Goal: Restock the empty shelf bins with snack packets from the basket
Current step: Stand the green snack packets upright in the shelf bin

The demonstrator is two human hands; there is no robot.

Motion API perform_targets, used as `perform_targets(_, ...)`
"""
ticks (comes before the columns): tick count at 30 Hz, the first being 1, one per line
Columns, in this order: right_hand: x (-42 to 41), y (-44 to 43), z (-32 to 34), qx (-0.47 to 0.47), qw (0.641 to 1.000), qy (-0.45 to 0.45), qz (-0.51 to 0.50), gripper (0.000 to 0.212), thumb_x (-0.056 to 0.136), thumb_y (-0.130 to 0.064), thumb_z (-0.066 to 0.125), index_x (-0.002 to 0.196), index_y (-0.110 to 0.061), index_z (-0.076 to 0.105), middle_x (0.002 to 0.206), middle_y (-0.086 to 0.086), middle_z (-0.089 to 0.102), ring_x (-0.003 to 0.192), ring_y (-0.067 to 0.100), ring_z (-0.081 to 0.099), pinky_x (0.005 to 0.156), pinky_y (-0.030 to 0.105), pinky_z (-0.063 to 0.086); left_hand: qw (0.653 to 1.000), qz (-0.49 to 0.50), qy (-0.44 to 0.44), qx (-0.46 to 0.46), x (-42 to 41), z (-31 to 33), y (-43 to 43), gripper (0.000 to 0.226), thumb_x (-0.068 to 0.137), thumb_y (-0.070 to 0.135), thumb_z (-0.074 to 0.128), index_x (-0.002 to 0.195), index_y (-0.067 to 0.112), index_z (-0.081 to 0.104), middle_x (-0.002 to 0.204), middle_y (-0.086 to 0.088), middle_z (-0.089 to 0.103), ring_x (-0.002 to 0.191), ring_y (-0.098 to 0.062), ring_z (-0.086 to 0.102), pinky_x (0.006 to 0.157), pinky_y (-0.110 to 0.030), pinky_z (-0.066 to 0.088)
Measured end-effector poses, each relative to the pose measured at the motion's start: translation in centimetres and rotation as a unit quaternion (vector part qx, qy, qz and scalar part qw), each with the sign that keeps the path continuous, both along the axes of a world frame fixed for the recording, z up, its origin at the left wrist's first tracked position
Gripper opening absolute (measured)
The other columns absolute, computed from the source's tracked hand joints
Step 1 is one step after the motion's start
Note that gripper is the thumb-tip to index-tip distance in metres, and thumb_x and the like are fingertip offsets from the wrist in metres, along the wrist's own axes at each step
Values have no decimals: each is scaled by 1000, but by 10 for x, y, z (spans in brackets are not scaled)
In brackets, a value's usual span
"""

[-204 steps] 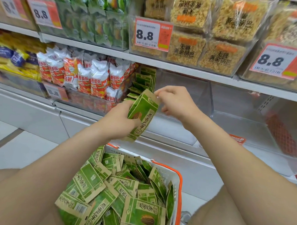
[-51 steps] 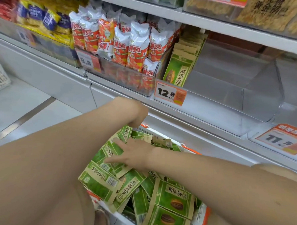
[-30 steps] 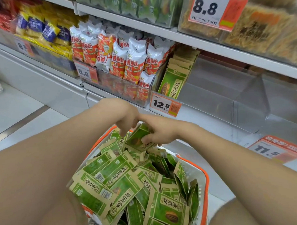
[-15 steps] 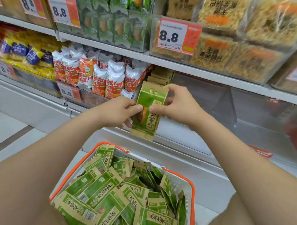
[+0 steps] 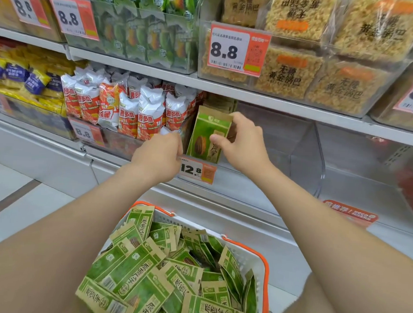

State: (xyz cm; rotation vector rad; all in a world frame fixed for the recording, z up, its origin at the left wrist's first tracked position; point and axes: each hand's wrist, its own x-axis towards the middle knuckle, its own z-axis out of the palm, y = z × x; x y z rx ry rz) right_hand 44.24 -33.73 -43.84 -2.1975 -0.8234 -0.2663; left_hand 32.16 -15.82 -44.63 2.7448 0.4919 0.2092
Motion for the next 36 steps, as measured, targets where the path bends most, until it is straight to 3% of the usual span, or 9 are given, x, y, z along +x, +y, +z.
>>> perform_targets(6,6,23,-16,-85,992,97,-1,22,88,-26,78,103,-17,64,97,1,68,108,29,58,76,32,42,998,-28,54,33,-3,-2,-4,17,88,20,65,77,31,61,93,1,69,92,-29,68,82,-49,61)
perform_targets(11,6,25,-12,-31,992,120,-27,24,83,-25,87,99,-17,71,94,1,72,89,17,65,72,29,47,993,-62,89,50,-5,-3,-5,11,91,23,65,85,32,64,97,2,69,92,-28,67,83,-48,61)
perform_targets(15,9,27,-21,-90,988,128,0,26,84,-38,85,98,-20,73,91,-1,74,97,24,67,84,43,58,990,-78,108,57,-7,-3,-4,6,93,26,64,93,31,68,99,3,68,93,-27,67,82,-47,60)
perform_targets(21,12,17,-22,-152,984,57,-72,53,82,-60,81,84,-10,66,84,7,62,88,26,56,58,33,37,982,-101,147,55,-12,-6,-1,1,91,34,66,92,35,66,106,2,65,99,-27,65,88,-50,59)
perform_targets(25,-4,10,-6,-148,986,-20,-78,26,91,-37,73,100,-13,71,93,8,68,96,31,60,75,38,49,973,-133,185,45,-13,-8,-1,11,95,36,66,100,29,72,106,2,71,99,-24,67,90,-46,59)
perform_targets(27,-21,9,6,-126,991,-42,-19,16,89,-22,63,100,-17,74,84,0,70,93,28,65,90,41,55,962,-154,222,40,-14,-9,-4,18,98,38,64,108,26,73,112,1,71,102,-22,67,92,-42,57)
perform_targets(29,-44,8,16,-143,986,-37,72,16,87,-18,63,92,-21,78,70,-13,66,81,16,68,96,34,53,947,-163,272,44,-16,-11,-6,26,100,42,62,117,25,71,117,0,70,106,-23,66,91,-40,55)
perform_targets(33,-72,4,0,-316,918,88,223,16,87,-12,65,81,-14,80,59,-7,71,58,6,70,79,31,63,914,-149,369,81,-17,-20,-5,39,97,53,58,121,25,69,112,-1,74,88,-20,75,85,-37,59)
perform_targets(36,-82,5,-43,-447,838,118,289,14,89,-16,66,85,-14,79,69,-5,75,65,12,73,73,35,63,895,-159,400,114,-18,-27,-7,40,96,56,57,125,29,67,120,1,72,97,-20,74,94,-41,58)
